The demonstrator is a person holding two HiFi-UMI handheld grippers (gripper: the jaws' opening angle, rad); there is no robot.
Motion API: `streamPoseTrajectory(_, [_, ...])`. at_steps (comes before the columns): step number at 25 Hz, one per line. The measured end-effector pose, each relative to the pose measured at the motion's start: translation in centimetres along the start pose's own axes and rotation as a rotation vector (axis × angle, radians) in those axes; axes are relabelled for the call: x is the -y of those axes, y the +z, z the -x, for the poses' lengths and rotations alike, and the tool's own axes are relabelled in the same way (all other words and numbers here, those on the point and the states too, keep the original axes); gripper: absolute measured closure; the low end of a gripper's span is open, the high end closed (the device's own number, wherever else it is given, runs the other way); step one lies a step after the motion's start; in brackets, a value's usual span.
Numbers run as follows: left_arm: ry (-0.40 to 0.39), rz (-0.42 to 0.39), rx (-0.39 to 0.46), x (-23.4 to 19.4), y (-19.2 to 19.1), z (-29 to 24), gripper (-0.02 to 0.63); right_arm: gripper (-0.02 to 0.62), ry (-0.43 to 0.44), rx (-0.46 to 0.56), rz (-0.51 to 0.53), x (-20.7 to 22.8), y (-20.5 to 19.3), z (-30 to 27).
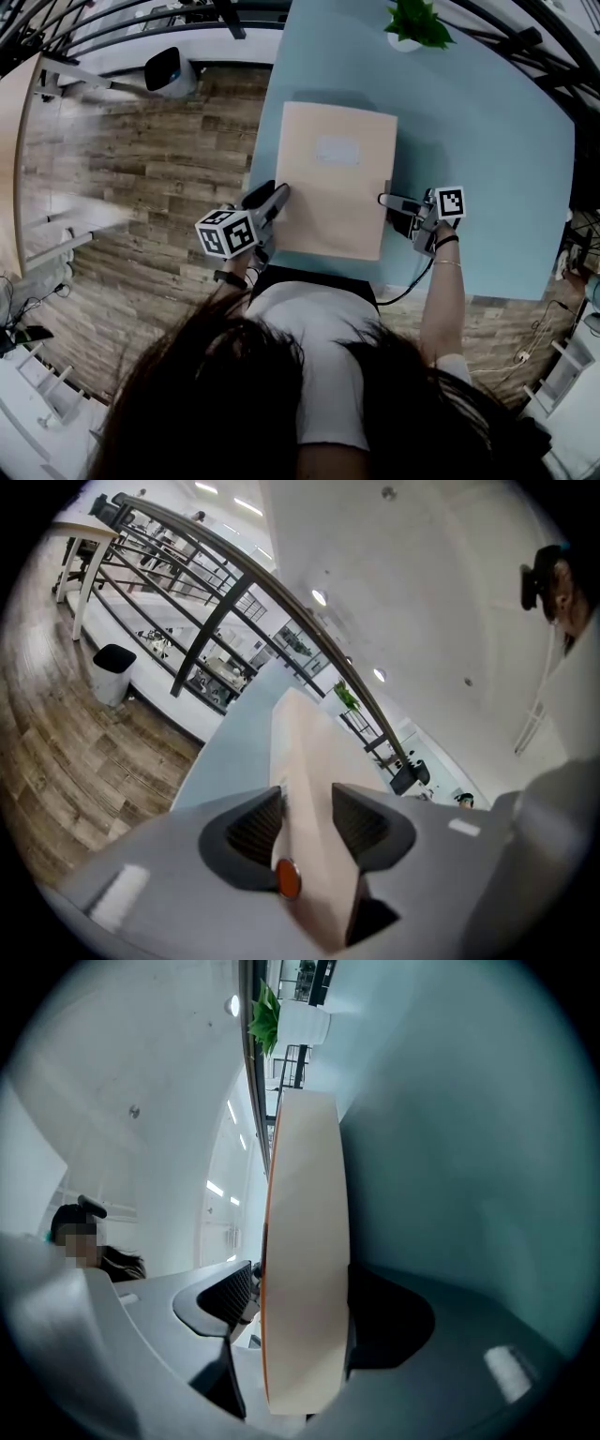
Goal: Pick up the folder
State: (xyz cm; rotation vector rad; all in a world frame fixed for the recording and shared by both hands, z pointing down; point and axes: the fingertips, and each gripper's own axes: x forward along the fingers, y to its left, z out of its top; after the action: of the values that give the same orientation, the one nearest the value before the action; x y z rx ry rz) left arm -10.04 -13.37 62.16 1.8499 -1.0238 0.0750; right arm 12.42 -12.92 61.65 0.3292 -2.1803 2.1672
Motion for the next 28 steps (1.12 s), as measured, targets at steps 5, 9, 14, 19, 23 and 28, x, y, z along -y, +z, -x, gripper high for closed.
streamPoseTrajectory(5, [-0.008, 0.007, -0.001, 0.1, -0.1, 0.2, 0.385, 0.308, 0.054, -0.013, -0.063, -0.1, -0.1, 0.2])
streamPoseTrajectory(9, [-0.008, 0.014, 0.006, -0.1, 0.1, 0.0, 0.383, 0.307, 0.074, -0.005, -0.029, -0.5, 0.1, 0.0])
streamPoseTrajectory(14, [-0.013, 0.023, 0.014, -0.1, -0.1, 0.1, 0.383, 0.305, 0.040, 0.014, 0.030, -0.8, -0.3, -1.2])
streamPoseTrajectory(19, [-0.016, 0.031, 0.022, -0.1, 0.1, 0.1, 0.383, 0.305, 0.091, -0.025, 0.022, -2.2, -1.8, -6.0])
streamPoseTrajectory(23, [-0.018, 0.038, 0.036, -0.3, 0.2, 0.2, 0.383, 0.305, 0.105, -0.006, 0.024, -2.2, -1.6, -6.2])
streamPoseTrajectory(28, [-0.023, 0.045, 0.036, -0.1, 0.2, 0.2, 0.382, 0.305, 0.099, 0.007, 0.027, -2.1, -1.6, -6.0])
